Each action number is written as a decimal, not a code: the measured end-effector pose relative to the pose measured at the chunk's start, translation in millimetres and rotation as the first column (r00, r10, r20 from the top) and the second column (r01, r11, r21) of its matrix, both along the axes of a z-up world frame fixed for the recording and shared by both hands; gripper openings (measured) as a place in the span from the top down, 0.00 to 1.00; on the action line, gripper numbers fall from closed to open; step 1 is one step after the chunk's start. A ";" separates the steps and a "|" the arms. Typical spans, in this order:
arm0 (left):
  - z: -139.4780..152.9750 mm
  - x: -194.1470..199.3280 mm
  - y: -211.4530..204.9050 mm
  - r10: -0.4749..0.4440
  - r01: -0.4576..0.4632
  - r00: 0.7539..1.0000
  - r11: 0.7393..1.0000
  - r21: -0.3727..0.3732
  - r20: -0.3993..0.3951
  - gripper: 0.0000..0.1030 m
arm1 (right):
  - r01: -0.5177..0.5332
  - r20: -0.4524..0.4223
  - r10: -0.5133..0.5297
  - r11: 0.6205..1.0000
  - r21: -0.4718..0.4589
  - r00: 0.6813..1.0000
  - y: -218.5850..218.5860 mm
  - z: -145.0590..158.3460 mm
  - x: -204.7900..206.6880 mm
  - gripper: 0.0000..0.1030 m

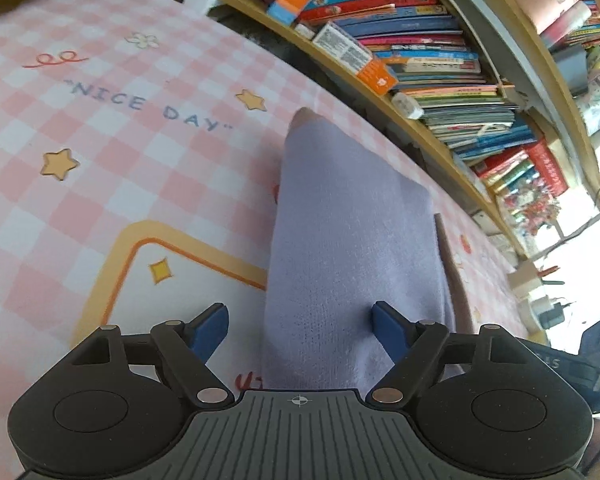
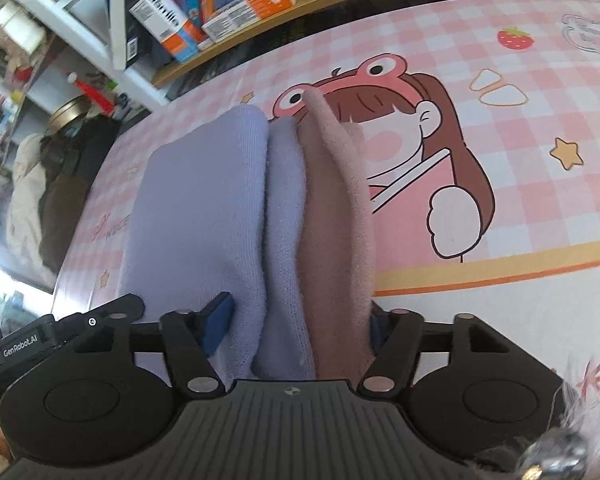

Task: Fold clothes
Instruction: 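Press the folded layers together with both tools and hold them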

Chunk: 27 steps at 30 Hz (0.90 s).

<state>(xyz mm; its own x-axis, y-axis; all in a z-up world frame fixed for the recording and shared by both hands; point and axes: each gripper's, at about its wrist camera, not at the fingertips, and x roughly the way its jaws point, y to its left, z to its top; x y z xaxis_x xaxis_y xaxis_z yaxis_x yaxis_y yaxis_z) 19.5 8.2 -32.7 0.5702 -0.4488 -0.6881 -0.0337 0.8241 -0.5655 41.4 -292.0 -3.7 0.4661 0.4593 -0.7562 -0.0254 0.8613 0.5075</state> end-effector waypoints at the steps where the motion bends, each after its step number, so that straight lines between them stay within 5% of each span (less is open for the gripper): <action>1: -0.4 2.4 -0.3 -0.011 0.011 1.000 1.000 -0.003 -0.003 0.28 | 0.004 0.012 -0.004 1.000 -0.016 1.000 3.3 2.1 -1.7 0.51; 4: 1.1 5.2 -3.7 -0.037 0.037 0.999 0.999 -0.014 -0.006 0.45 | 0.004 0.067 0.002 0.997 -0.083 0.998 15.5 11.3 -8.5 0.66; 7: 17.7 -0.4 -19.8 -0.095 0.088 0.994 0.988 0.127 0.054 0.52 | -0.020 0.165 0.054 0.980 -0.200 0.985 30.6 26.9 -23.3 0.80; 10: 31.0 -10.3 -33.6 -0.173 0.144 0.979 0.961 0.237 0.104 0.52 | -0.041 0.207 0.098 0.964 -0.262 0.973 37.5 31.7 -41.2 0.81; 15: 29.0 -21.2 -25.3 -0.195 0.182 0.979 0.967 0.178 0.059 0.52 | -0.001 0.147 0.025 0.987 -0.158 0.989 17.8 25.9 -60.8 0.80; 18: 24.7 -26.6 -23.1 -0.194 0.190 0.981 0.972 0.135 0.017 0.50 | 0.018 0.093 -0.009 0.996 -0.093 0.996 5.1 25.1 -67.2 0.76; 22: 20.6 -24.1 -21.8 -0.166 0.166 0.986 0.980 0.113 -0.003 0.43 | 0.034 0.027 -0.032 0.998 -0.057 0.999 -10.6 19.5 -69.2 0.50; 27: 7.8 -20.9 -20.1 -0.118 0.122 0.992 0.990 0.076 -0.046 0.24 | 0.016 -0.029 -0.016 1.000 0.013 0.999 -18.6 4.1 -61.6 0.43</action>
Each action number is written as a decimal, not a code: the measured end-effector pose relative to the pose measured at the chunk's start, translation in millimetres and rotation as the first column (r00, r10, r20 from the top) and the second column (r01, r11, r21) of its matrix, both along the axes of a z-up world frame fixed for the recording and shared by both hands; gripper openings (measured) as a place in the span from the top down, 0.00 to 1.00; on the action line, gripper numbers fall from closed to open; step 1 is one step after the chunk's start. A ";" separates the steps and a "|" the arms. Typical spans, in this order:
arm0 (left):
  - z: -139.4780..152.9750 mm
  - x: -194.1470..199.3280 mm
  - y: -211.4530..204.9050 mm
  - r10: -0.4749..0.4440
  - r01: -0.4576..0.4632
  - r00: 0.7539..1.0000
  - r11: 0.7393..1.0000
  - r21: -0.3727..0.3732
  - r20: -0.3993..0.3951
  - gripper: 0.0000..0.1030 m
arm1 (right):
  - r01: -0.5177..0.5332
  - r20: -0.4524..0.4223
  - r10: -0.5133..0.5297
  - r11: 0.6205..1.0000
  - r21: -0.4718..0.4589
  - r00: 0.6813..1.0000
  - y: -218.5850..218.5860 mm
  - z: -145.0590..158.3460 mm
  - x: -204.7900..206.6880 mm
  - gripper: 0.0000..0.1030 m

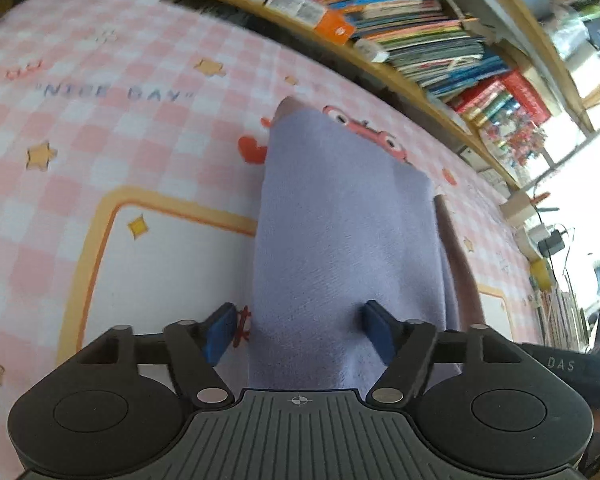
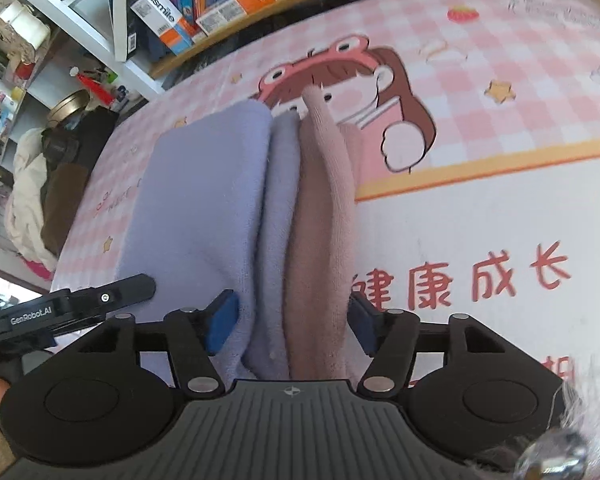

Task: Fold clothes
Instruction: 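Press the folded layers together with both tools and hold them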

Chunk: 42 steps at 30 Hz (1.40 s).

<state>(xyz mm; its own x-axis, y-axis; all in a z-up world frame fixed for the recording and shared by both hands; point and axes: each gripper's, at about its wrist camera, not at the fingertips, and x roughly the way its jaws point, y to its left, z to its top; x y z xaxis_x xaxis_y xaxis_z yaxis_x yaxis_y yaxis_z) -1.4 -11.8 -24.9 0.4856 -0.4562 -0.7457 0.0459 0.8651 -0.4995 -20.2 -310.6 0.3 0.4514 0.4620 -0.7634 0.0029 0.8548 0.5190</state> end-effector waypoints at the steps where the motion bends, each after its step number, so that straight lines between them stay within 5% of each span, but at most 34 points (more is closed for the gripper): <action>1: -2.1 -0.1 0.3 0.014 -0.015 1.000 1.000 -0.009 -0.004 0.23 | 0.004 -0.005 -0.004 1.000 0.018 1.000 -1.0 -2.4 1.0 0.43; 5: -5.5 -1.5 -4.0 0.046 -0.046 0.999 0.999 -0.020 -0.002 0.25 | -0.028 0.011 0.027 0.998 0.060 1.000 1.0 -6.8 5.2 0.43; 8: -6.9 -2.3 -9.5 0.066 -0.066 0.998 0.997 -0.035 0.003 0.40 | -0.065 0.036 0.063 0.997 0.041 0.997 7.3 -6.8 11.2 0.43; 13: 5.9 -11.3 -26.7 0.069 -0.071 0.996 0.997 0.035 0.059 0.53 | -0.131 0.104 0.134 0.991 -0.029 0.986 17.4 2.9 11.9 0.68; 15: 16.6 -17.6 -36.5 0.052 -0.060 0.993 0.995 0.081 0.104 0.56 | -0.174 0.165 0.187 0.980 -0.092 0.968 24.4 14.1 5.0 0.70; 19: 37.9 -31.0 -52.6 0.018 -0.047 0.982 0.988 0.148 0.187 0.56 | -0.222 0.247 0.264 0.957 -0.186 0.932 31.7 32.3 -10.4 0.71; 31: 72.7 -55.5 -53.6 0.033 -0.083 0.957 0.983 0.164 0.289 0.56 | -0.222 0.360 0.268 0.961 -0.164 0.894 27.1 59.7 -28.0 0.71; 42: 76.5 -47.9 -22.4 0.027 -0.072 0.947 0.989 0.130 0.321 0.56 | -0.191 0.395 0.246 0.966 -0.174 0.885 52.3 70.3 -25.1 0.71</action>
<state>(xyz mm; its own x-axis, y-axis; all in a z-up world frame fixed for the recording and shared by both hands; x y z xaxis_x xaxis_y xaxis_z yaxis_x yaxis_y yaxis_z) -49.3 -34.2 51.6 0.7265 -0.3296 -0.6029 0.1381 0.9296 -0.3417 -45.3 -258.3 70.7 0.6354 0.4975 -0.5906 -0.3813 0.8672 0.3203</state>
